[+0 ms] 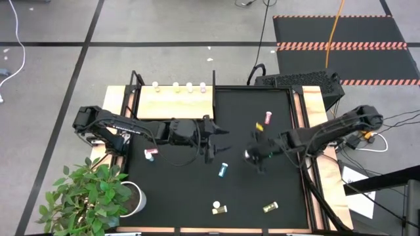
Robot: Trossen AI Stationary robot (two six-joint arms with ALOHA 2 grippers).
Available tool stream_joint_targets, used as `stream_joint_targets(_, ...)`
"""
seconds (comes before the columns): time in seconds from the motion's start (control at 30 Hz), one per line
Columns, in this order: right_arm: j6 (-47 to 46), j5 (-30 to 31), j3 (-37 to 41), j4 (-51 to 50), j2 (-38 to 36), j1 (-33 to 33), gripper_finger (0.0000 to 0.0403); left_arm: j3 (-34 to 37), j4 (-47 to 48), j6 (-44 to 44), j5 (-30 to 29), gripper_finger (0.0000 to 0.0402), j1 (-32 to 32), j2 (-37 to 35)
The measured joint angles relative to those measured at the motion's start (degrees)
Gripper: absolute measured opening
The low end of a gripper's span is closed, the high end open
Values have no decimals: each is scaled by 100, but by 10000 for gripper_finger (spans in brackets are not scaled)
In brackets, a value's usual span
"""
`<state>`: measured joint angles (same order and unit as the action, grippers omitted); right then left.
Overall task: Pick and place medicine bottles onto shelf by color
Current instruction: Put the right purple pill bottle on the shelf aligned with the other purple pill bottle
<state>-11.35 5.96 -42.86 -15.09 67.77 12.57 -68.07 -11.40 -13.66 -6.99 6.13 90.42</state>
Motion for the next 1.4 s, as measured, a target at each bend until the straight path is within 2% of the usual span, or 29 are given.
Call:
stream_joint_targets(0.13, 142, 30, -315, 69, 2, -473, 102, 4, 16, 135, 91, 312, -26, 55)
stream_joint_targets(0.27, 440, 10, -381, 452, 11, -671, 102, 25, -16, 435, 86, 312, -50, 302)
stream_joint_targets(0.47, 608, -9, -379, 665, 51, -699, 102, -53, -901, 460, 43, 312, -125, 906)
stream_joint_targets(0.73, 619, -9, -377, 611, 82, -699, 102, -607, -626, 798, 186, 312, -208, 1573)
stream_joint_targets(0.9, 585, 3, -368, 436, 70, -695, 102, -992, -153, 915, 198, 312, -282, 1769)
stream_joint_targets(1.0, 522, 7, -368, 375, 88, -690, 102, -1157, 164, 1054, 397, 311, -341, 1811)
stream_joint_targets(1.1, 494, 15, -371, 281, 88, -692, 102, -1256, 366, 1079, 473, 299, -390, 1828)
stream_joint_targets(1.4, 496, 28, -380, 152, 83, -695, 102, -1320, 542, 1154, 940, 228, -561, 1831)
